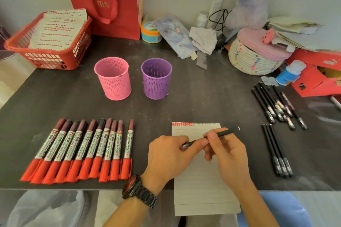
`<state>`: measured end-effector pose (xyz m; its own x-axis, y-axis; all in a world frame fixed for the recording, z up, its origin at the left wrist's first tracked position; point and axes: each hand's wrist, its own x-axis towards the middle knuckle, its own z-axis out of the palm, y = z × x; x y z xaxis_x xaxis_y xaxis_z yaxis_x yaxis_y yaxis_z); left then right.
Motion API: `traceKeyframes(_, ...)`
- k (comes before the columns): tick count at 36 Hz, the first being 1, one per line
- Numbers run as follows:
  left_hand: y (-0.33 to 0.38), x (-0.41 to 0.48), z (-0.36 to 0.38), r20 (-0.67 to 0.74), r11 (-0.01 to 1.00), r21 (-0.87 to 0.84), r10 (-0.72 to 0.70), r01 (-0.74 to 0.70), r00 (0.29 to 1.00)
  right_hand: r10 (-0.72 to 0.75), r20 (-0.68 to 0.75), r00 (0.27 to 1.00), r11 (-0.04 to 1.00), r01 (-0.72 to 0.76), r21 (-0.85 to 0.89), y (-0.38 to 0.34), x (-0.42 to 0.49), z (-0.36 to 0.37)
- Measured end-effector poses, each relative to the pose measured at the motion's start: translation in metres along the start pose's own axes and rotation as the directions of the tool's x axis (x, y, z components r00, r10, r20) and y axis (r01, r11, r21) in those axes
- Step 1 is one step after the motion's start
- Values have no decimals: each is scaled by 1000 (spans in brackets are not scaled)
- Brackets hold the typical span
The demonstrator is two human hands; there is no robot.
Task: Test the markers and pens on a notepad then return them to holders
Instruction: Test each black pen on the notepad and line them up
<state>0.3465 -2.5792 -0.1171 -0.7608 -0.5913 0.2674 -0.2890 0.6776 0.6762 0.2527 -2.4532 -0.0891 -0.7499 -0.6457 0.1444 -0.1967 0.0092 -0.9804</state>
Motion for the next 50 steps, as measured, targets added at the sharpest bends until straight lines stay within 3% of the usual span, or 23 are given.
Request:
traceKeyframes(5, -2, 1, 2, -77, 999, 36, 40, -37, 996, 18, -97, 995, 994, -7, 111, 0, 10, -3)
traceKeyframes(8, -3, 3, 6, -48, 999, 41, 24, -22, 999, 121, -194, 974, 960, -65, 272, -2, 29, -14)
traceKeyframes(11, -6, 4, 12, 25, 998, 69, 5, -7, 1000, 175, -190, 966, 944, -110, 312, -2, 51, -25)
traceKeyframes(18, -9, 4, 11, 104, 990, 137, 29, -43, 994, 175, -176, 969, 970, -139, 200, 16, 67, -29)
traceKeyframes(25, -7, 6, 7, 140, 992, 107, 47, -62, 989, 78, -170, 982, 996, -85, -29, 22, 63, -22)
traceKeyframes(39, -7, 5, 7, 164, 983, 149, 85, -110, 983, 32, -280, 960, 981, -84, -174, 34, 49, -10)
traceKeyframes(44, -7, 5, 8, 161, 983, 149, 87, -111, 983, 91, -279, 956, 964, -155, -215, 39, 53, -11)
traceKeyframes(50, -8, 5, 10, 155, 984, 144, 83, -106, 984, 63, -259, 964, 958, -131, -255, 43, 52, -11)
